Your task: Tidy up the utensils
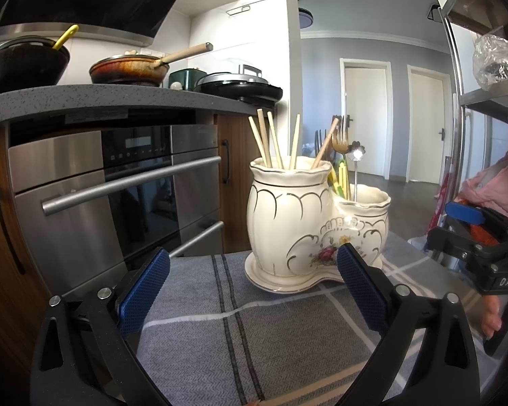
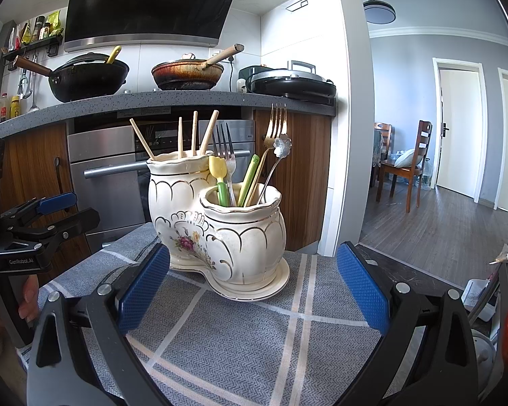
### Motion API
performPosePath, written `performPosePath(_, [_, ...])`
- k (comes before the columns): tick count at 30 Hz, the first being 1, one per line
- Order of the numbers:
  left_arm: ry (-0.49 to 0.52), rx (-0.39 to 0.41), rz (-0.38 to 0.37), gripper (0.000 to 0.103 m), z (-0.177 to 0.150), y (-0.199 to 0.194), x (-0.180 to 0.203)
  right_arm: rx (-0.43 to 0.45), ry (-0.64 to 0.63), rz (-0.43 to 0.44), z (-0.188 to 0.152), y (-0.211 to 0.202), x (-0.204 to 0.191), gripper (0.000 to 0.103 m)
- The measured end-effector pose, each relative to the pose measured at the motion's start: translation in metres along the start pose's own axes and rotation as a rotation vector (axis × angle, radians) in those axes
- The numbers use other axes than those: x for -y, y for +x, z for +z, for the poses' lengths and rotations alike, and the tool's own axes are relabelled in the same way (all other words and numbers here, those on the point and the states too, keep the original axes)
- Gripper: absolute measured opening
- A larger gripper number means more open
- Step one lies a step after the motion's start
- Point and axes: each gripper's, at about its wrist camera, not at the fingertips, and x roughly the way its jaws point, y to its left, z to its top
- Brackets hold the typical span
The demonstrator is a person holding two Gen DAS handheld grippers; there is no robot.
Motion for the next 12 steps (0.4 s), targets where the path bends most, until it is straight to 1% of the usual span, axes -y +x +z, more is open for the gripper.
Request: performPosePath(12, [-0.001,-0.006,0.002,0.098,-0.0017,0.0017,-0.0008,-0.001,0.0,0.0,0.0002,0.0001,0.0002,0.098])
